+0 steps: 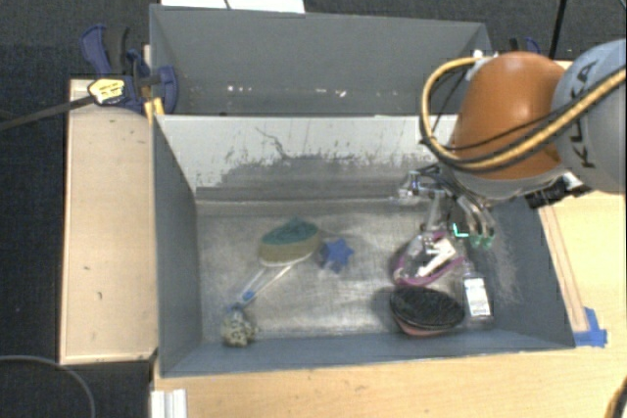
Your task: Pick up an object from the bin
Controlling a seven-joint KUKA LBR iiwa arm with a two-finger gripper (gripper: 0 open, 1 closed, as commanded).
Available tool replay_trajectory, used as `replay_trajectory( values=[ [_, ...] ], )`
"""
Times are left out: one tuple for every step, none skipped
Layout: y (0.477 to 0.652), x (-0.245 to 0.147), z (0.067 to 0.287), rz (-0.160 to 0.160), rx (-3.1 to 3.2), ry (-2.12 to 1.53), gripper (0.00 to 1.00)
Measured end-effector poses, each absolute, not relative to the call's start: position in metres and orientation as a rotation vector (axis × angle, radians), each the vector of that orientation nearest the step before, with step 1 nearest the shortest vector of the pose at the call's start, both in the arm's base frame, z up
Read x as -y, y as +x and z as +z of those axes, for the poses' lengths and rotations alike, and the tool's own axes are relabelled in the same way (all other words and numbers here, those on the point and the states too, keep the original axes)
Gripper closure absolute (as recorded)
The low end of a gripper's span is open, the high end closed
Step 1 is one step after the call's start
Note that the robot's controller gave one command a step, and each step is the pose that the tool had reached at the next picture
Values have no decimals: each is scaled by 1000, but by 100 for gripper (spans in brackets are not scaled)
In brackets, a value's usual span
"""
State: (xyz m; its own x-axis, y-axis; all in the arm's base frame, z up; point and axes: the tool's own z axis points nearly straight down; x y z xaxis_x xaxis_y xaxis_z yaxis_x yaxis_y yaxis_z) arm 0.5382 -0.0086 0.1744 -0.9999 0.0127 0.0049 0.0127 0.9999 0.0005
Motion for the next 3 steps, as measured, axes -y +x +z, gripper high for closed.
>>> replay_trajectory(
  values=[
    [595,-109,78,-2,3068,654,0],
    [597,-109,80,-3,3080,650,100],
    [589,-114,222,0,3060,762,100]
  ],
)
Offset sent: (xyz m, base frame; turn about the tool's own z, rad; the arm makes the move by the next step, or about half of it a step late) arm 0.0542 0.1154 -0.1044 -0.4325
